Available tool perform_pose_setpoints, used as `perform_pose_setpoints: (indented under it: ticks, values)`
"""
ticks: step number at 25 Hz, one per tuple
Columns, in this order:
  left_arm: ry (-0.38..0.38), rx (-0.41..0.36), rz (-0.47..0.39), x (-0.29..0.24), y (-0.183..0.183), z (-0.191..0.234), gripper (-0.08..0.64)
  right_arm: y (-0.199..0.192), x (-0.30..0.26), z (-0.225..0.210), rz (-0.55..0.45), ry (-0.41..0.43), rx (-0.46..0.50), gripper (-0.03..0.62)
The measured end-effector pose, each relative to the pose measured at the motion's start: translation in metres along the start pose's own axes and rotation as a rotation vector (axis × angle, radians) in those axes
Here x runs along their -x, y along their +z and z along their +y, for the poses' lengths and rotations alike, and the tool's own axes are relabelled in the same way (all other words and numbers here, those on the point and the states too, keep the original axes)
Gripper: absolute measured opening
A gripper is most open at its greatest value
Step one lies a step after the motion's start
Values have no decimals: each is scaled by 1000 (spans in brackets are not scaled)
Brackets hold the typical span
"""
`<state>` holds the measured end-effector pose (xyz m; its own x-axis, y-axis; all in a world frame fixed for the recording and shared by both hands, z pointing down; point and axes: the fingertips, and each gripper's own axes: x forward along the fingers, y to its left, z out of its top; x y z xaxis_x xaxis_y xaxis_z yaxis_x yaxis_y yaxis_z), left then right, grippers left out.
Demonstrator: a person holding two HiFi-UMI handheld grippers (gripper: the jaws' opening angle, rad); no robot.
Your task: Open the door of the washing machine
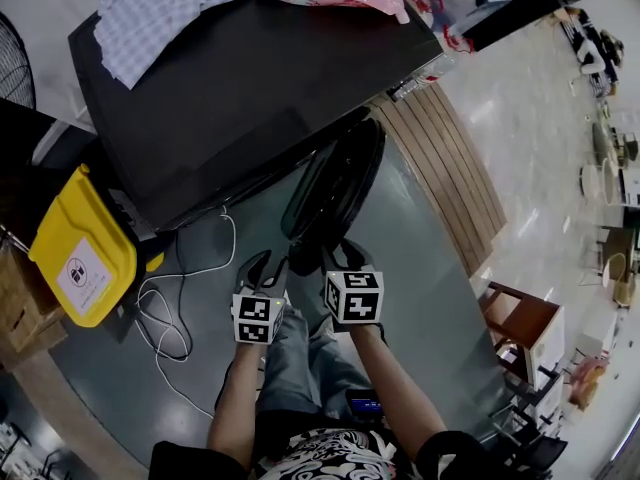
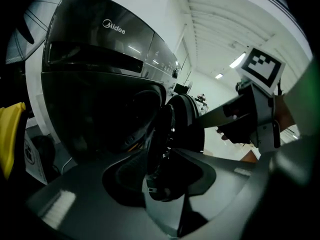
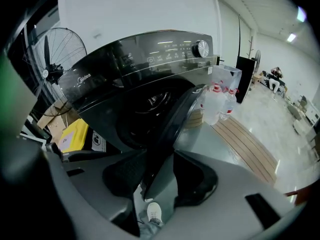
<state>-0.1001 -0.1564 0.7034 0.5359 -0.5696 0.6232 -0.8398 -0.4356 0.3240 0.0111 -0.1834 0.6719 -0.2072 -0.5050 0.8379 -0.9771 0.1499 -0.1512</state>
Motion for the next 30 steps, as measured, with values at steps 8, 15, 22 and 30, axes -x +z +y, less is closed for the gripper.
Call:
perform_pose_setpoints:
  ticks: [8,15,22,30]
  values:
    - [-23,-18,-1,-10,8,-14,147,-28,28,-48,17,-90,-22,135]
    - [-37,-18,-3,-17,8,-21,147,-50,48,-111,44,-181,-24,124]
    - [-40,-19,6,-18,6,-24,147,-55,62,-174,45,-329,-50,123]
    - [-52,-25,-26,-18,15,-15,146,-54,73,-227,48,-422,-78,124]
